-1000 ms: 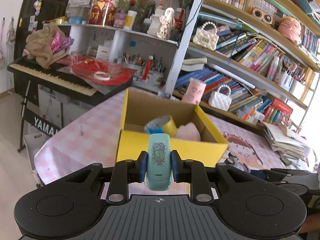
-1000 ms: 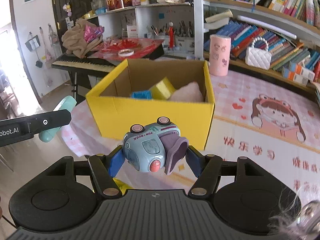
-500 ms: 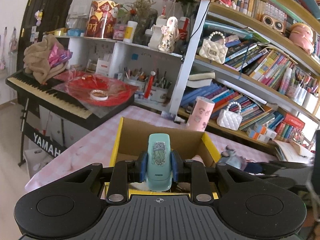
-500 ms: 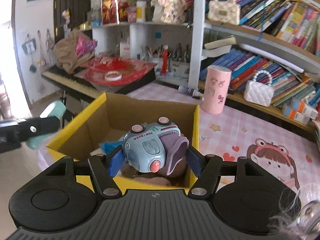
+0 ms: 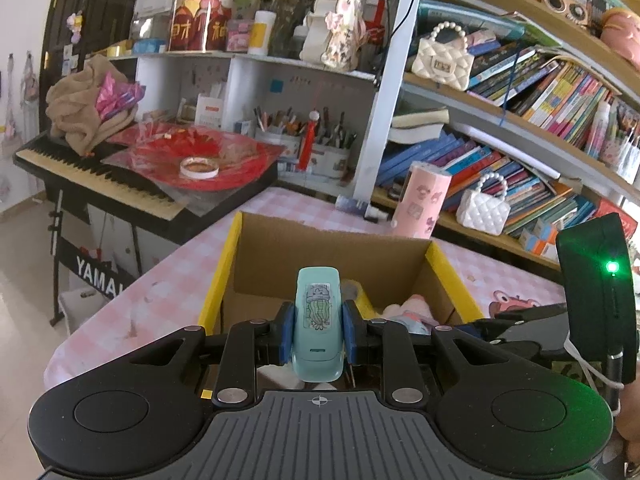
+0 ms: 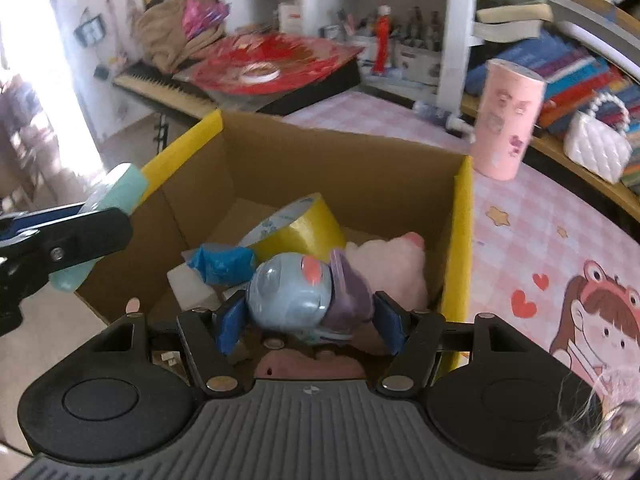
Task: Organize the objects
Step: 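Open the right tool to drop the toy car into the box while the left tool drops the stapler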
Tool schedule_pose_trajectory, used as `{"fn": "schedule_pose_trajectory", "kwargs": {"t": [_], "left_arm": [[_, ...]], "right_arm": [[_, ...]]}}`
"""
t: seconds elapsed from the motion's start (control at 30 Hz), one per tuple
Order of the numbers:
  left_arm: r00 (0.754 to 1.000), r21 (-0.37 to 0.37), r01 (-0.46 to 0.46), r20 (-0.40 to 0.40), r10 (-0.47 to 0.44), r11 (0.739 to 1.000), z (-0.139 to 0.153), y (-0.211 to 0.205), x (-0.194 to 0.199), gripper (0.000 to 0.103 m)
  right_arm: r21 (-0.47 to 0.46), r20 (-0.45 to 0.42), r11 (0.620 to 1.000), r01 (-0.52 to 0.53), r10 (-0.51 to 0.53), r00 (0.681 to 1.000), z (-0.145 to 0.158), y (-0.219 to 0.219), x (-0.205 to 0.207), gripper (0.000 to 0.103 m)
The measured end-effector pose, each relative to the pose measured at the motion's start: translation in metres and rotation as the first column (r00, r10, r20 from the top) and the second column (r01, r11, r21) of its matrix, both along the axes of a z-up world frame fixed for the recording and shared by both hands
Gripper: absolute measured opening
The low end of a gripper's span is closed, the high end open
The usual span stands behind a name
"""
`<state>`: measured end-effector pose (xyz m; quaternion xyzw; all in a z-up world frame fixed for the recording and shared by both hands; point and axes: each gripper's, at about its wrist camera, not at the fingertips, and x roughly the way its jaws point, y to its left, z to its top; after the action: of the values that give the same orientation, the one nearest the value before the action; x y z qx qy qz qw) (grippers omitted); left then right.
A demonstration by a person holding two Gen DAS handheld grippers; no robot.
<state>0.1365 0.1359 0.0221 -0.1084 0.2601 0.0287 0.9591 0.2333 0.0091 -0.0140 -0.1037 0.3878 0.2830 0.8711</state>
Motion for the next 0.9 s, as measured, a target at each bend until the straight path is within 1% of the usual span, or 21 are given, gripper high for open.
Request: {"fn": "schedule_pose_trajectory", "kwargs": {"t": [0.07, 0.2, 0.27, 0.37, 0.43, 0.5, 0.57, 0.6, 0.67, 0.73, 0.8, 0.9], "left_arm": [[1.000, -0.001, -0.005, -0.012, 0.005, 1.000, -0.003, 0.000, 0.004, 0.023], [1.000, -0.007, -0.007, -0.030, 0.007, 1.000, -0.007, 0.000, 0.010, 0.023], [0.999, -0.008, -0.005, -0.036, 0.005, 1.000, -0.009, -0.002, 0.013, 0.023], [0.999, -0.009, 0.003, -0.046, -0.003, 1.000, -0.013, -0.004, 0.017, 0.023], [0.999, -0.009, 0.008, -0.053, -0.009, 1.000, -0.015, -0.006, 0.020, 0.023], [0.998, -0.015, 0.014, -0.060, -0.015, 1.000, -0.017, -0.007, 0.023, 0.023], [0.997, -0.019, 0.024, -0.068, -0.026, 1.000, -0.021, -0.010, 0.026, 0.023], [0.997, -0.016, 0.032, -0.074, -0.033, 0.999, -0.023, -0.012, 0.028, 0.023], [0.995, -0.009, 0.045, -0.085, -0.045, 0.999, -0.027, -0.018, 0.033, 0.023], [0.994, 0.005, 0.054, -0.097, -0.053, 0.999, -0.031, -0.023, 0.038, 0.023], [0.993, -0.001, 0.062, -0.101, -0.062, 0.998, -0.034, -0.026, 0.041, 0.023], [0.989, 0.009, 0.072, -0.129, -0.070, 0.997, -0.037, -0.031, 0.045, 0.023]], "right_arm": [[-0.026, 0.013, 0.999, -0.029, 0.030, 0.999, -0.002, 0.005, -0.001, 0.064], [-0.047, -0.005, 0.997, -0.064, 0.064, 0.998, 0.000, 0.006, 0.005, 0.065], [-0.048, -0.003, 0.997, -0.065, 0.065, 0.998, 0.000, 0.006, 0.005, 0.065], [-0.030, 0.007, 0.998, -0.046, 0.047, 0.999, -0.002, 0.003, 0.002, 0.067], [-0.027, 0.022, 0.999, -0.034, 0.035, 0.999, 0.000, -0.001, -0.003, 0.072], [-0.027, 0.053, 1.000, -0.006, 0.007, 0.999, 0.003, -0.007, -0.013, 0.074], [0.004, 0.099, 1.000, 0.021, -0.021, 0.995, 0.009, -0.018, -0.028, 0.077], [0.016, 0.120, 0.999, 0.035, -0.036, 0.992, 0.011, -0.024, -0.035, 0.076], [0.040, 0.152, 0.999, 0.026, -0.032, 0.988, 0.014, -0.033, -0.045, 0.075], [0.037, 0.197, 0.999, 0.025, -0.032, 0.980, 0.019, -0.037, -0.057, 0.076], [0.028, 0.239, 0.999, 0.043, -0.048, 0.970, 0.023, -0.041, -0.065, 0.077], [0.025, 0.271, 0.997, 0.067, -0.072, 0.960, 0.028, -0.051, -0.076, 0.076]]}}
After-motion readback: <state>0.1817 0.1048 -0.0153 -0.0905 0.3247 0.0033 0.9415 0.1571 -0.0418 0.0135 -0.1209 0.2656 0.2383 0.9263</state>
